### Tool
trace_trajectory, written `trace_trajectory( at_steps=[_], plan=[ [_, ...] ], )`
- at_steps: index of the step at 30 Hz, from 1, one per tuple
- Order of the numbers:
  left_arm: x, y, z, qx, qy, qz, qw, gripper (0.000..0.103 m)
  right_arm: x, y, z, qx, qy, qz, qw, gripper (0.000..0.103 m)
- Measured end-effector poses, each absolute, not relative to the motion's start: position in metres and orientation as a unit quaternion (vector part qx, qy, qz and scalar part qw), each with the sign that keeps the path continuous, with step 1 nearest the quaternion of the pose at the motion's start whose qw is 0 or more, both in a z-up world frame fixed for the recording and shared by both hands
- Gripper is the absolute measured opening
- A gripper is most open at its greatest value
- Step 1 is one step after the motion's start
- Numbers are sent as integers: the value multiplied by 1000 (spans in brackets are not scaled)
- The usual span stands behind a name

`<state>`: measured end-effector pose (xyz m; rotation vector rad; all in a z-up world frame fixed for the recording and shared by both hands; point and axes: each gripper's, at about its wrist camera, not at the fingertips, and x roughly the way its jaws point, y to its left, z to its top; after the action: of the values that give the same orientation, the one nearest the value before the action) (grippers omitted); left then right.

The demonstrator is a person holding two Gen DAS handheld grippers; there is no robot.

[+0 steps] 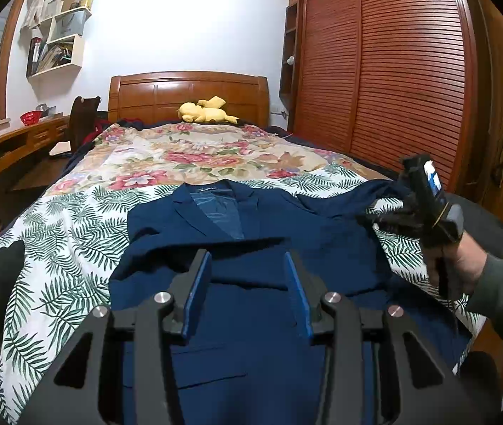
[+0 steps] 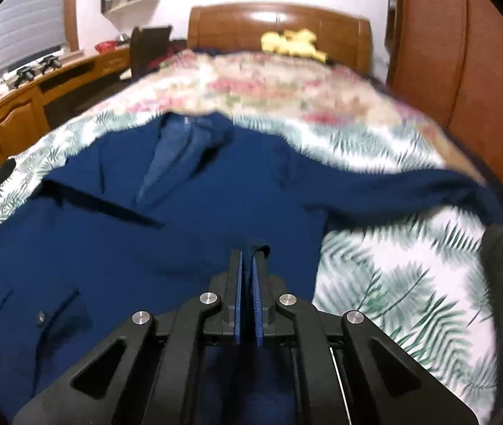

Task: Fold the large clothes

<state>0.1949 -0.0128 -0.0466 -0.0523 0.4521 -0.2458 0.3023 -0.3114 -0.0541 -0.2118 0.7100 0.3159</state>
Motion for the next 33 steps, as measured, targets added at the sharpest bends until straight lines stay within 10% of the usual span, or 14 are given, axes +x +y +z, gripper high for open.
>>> trace_trajectory(
  at_steps=[11, 33],
  plan=[
    [194, 12, -46, -43, 222, -101, 969, 41, 298, -297, 30, -138, 239, 116, 954, 2],
    [192, 11, -49, -30, 223, -101, 969, 41, 151, -309, -89, -158, 350, 242, 891, 2]
  ],
)
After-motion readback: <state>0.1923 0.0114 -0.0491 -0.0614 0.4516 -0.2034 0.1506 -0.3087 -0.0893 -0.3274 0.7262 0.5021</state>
